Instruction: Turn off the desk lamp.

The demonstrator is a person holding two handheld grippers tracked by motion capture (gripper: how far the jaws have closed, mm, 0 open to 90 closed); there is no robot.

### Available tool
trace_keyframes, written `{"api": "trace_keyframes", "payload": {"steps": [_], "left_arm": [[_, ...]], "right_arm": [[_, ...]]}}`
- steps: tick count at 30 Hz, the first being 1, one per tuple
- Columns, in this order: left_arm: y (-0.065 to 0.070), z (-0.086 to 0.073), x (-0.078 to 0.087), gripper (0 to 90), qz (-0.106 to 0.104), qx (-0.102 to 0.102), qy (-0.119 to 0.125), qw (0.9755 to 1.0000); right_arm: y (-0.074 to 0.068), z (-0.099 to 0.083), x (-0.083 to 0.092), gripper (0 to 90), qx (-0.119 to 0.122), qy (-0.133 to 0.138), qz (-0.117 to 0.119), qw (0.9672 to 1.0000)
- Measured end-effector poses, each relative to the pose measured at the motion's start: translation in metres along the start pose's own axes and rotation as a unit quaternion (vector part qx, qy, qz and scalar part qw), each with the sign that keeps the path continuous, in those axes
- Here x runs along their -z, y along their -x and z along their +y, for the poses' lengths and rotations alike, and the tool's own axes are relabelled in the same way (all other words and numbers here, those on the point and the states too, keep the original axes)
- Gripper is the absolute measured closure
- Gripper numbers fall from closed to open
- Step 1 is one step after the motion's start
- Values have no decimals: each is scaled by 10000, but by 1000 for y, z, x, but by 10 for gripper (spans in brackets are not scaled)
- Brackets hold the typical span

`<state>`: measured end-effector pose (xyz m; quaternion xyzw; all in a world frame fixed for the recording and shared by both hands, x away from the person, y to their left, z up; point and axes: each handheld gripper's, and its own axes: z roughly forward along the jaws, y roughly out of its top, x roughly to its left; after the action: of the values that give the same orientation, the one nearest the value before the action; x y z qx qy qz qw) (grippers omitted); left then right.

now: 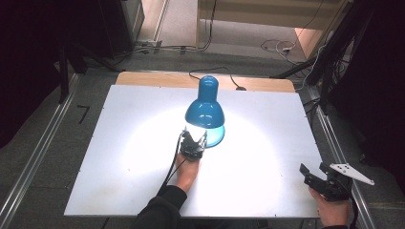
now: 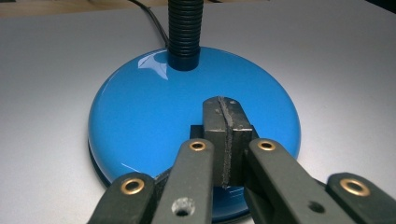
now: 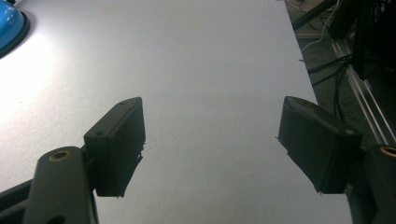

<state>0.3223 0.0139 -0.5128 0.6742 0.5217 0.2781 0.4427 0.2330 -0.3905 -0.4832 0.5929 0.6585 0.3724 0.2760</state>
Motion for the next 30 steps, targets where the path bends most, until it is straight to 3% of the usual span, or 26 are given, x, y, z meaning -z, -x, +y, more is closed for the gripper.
{"api": "trace_keyframes", "payload": {"steps": [19,21,26,30], "left_arm": [[-3,3,-5,900,51,92,-81,9999],[-3,3,-7,900,70,226,-1,9997],[-4,3,-6,900,41,279,22,9996],[-5,3,-3,900,47,207,1,9998]], "right_arm": [[1,0,0,213,-4,-10,-4,10000],[0,0,0,213,11,5,9,10000],[1,0,0,213,10,2,2,10000],[2,0,1,213,-32,32,-1,10000]]}}
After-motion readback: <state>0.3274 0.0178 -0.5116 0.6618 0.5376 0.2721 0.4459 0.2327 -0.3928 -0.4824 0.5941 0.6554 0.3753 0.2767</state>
